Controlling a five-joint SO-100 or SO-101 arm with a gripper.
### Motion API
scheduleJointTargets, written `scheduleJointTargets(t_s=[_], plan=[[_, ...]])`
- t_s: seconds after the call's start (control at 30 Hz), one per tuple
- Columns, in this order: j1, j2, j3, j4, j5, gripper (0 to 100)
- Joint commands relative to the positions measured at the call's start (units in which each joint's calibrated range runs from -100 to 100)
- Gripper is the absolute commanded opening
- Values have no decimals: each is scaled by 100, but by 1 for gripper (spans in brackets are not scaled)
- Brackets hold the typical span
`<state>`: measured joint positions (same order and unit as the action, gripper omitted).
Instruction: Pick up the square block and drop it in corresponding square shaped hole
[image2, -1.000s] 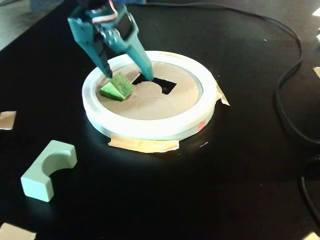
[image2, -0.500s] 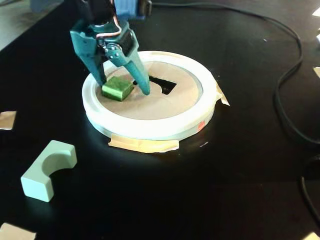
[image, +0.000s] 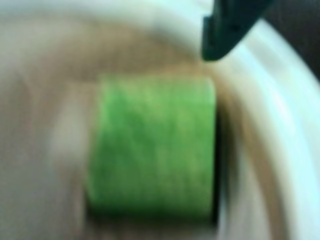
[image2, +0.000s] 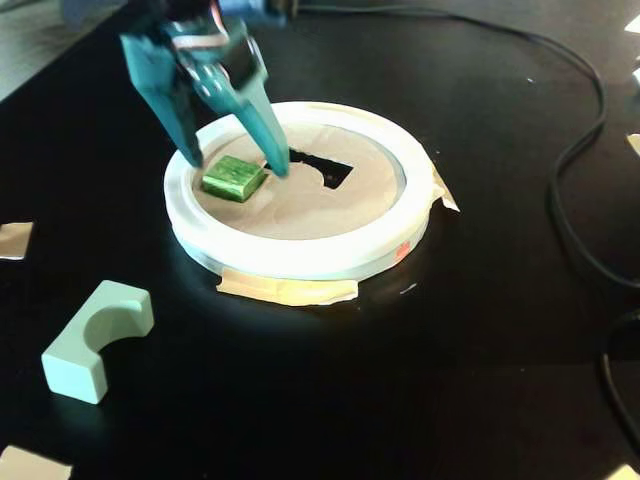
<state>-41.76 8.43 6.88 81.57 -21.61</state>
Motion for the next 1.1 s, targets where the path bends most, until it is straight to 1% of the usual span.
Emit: scheduleJointTargets(t_s=[0.0,0.13,0.23,0.27,0.4,0.43,0.5,0.57,0.6,0.73,0.77,0.93,1.07], plan=[[56,-1510,-360,649,24,76],[181,-2334,-242,950,44,76],[730,-2495,-215,1281,147,76],[1055,-2612,-87,1431,357,76],[1941,-3041,441,1341,869,76],[2453,-3355,805,1331,1079,76],[2990,-3839,1224,1291,1284,76],[3477,-4492,1725,1070,1460,76],[3864,-5227,2281,759,1592,76],[4438,-6821,3629,127,1763,76],[4525,-7502,4266,-114,1822,76],[4538,-8962,5915,-867,1866,77],[4538,-9508,6789,-1409,1871,76]])
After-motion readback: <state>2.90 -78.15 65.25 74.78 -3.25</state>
